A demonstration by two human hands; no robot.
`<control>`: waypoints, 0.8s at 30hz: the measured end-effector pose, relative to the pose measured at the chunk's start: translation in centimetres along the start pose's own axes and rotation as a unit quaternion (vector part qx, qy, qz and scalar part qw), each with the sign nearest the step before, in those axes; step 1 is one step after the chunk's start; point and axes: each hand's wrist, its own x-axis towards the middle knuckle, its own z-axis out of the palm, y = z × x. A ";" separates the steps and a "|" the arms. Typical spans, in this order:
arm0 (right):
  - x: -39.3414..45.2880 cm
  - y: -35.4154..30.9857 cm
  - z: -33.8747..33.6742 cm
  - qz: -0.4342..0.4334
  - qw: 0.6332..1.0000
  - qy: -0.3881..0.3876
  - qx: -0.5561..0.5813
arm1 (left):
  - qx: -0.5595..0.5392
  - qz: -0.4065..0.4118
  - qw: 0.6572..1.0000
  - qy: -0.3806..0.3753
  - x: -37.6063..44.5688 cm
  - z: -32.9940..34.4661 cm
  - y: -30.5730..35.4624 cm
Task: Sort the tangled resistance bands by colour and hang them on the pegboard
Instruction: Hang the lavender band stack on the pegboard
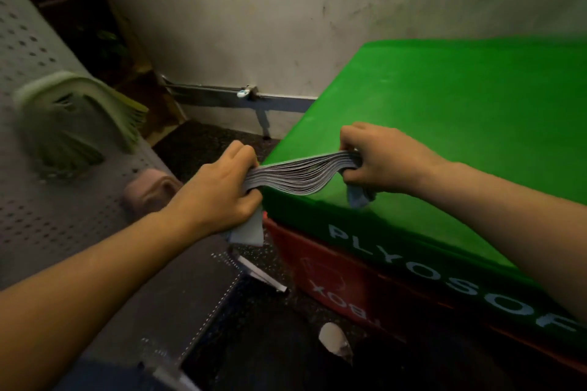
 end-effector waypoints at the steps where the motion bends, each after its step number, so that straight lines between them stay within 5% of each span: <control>1: 1.3 -1.8 1.0 -0.015 1.000 0.002 0.019 | 0.011 -0.021 1.000 0.009 -1.8 -0.7 -1.2; 8: 6.7 -15.2 8.8 -0.127 0.986 -0.029 0.104 | 0.016 -0.183 0.983 0.032 -15.8 -3.9 -8.6; 15: 7.8 -27.1 17.9 -0.205 0.966 -0.074 0.140 | 0.088 -0.260 0.961 0.014 -29.4 -4.6 -13.6; 24: 9.3 -36.1 22.0 -0.238 0.947 -0.046 0.212 | 0.144 -0.310 0.927 0.158 -37.0 -4.8 -18.4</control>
